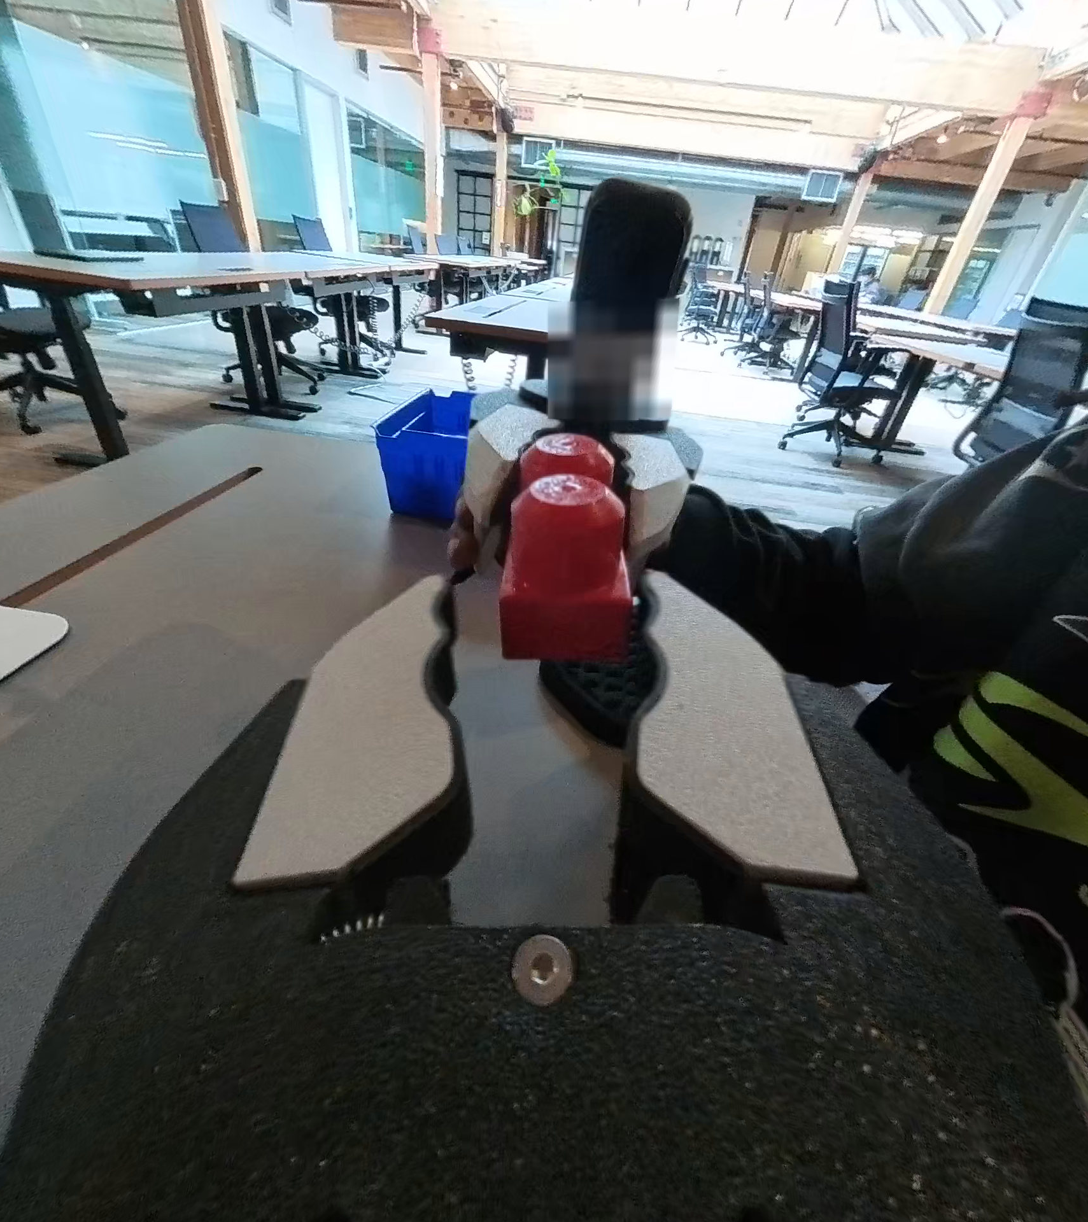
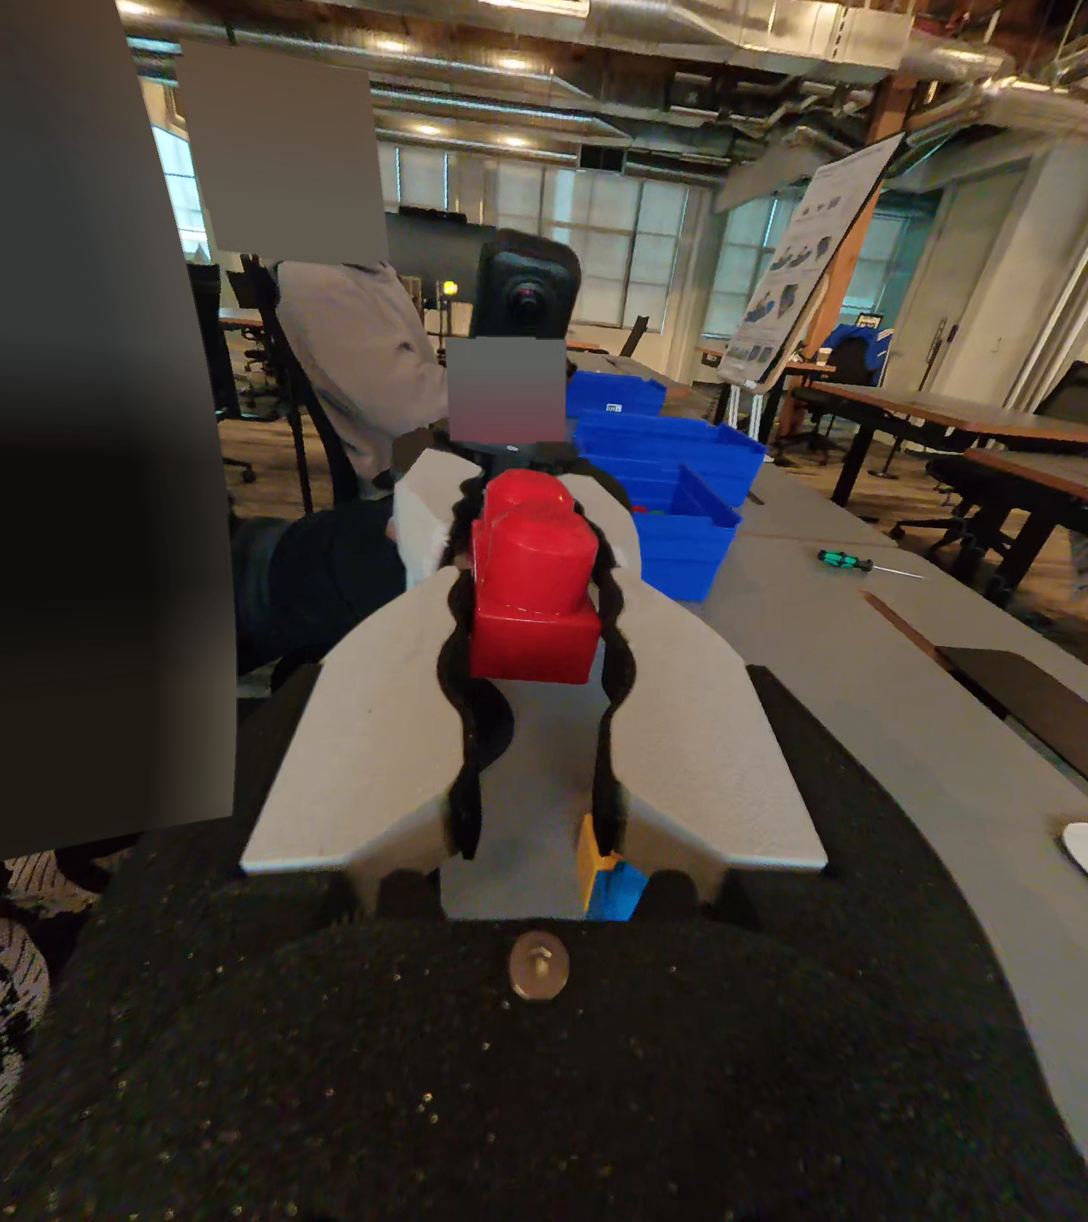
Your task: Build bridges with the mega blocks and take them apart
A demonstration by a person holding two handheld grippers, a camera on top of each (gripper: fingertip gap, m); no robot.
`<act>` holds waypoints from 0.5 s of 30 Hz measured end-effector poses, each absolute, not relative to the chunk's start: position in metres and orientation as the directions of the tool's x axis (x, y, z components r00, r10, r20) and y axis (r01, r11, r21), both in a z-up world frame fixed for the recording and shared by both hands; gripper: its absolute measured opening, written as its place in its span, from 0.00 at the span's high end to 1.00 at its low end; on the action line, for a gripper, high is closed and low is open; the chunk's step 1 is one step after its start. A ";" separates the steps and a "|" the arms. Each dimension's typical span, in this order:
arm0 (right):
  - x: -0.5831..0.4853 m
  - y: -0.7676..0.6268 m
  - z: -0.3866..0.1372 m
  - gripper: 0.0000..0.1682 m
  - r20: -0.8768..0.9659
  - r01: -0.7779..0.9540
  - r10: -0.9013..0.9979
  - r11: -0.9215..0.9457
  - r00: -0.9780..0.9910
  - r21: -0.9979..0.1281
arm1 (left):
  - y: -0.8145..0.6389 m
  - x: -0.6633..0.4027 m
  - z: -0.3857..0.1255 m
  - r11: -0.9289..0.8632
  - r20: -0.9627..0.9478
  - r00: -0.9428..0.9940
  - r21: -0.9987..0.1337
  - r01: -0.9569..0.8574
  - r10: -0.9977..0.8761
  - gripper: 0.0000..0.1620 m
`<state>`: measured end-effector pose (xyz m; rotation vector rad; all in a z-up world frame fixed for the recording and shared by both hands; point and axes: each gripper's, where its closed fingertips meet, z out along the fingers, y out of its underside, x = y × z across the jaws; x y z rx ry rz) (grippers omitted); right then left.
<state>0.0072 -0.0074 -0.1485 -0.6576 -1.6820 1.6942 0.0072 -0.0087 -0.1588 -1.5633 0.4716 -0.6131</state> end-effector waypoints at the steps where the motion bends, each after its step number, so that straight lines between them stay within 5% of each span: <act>1: 0.007 -0.009 -0.150 0.78 0.095 -0.096 0.745 0.042 -0.661 -0.995 | -0.010 0.008 -0.159 -0.074 0.087 0.769 -0.996 0.051 -0.633 0.75; 7: 0.006 -0.008 -0.167 0.78 0.057 0.035 0.722 0.112 -0.689 -0.993 | -0.013 0.007 -0.168 -0.049 -0.010 0.787 -0.998 -0.051 -0.616 0.78; 9: 0.005 0.000 -0.173 0.67 0.076 0.141 0.722 0.235 -0.688 -0.962 | -0.014 0.007 -0.171 -0.056 -0.006 0.784 -0.997 -0.052 -0.620 0.78; 11: 0.010 0.006 -0.183 0.58 0.065 0.310 0.687 0.408 -0.723 -0.859 | -0.013 0.007 -0.174 -0.056 -0.011 0.792 -0.997 -0.057 -0.610 0.78; 15: 0.016 0.012 -0.187 0.57 0.123 0.459 0.604 0.708 -0.787 -0.536 | -0.009 0.011 -0.184 -0.075 -0.031 0.798 -0.993 -0.095 -0.602 0.78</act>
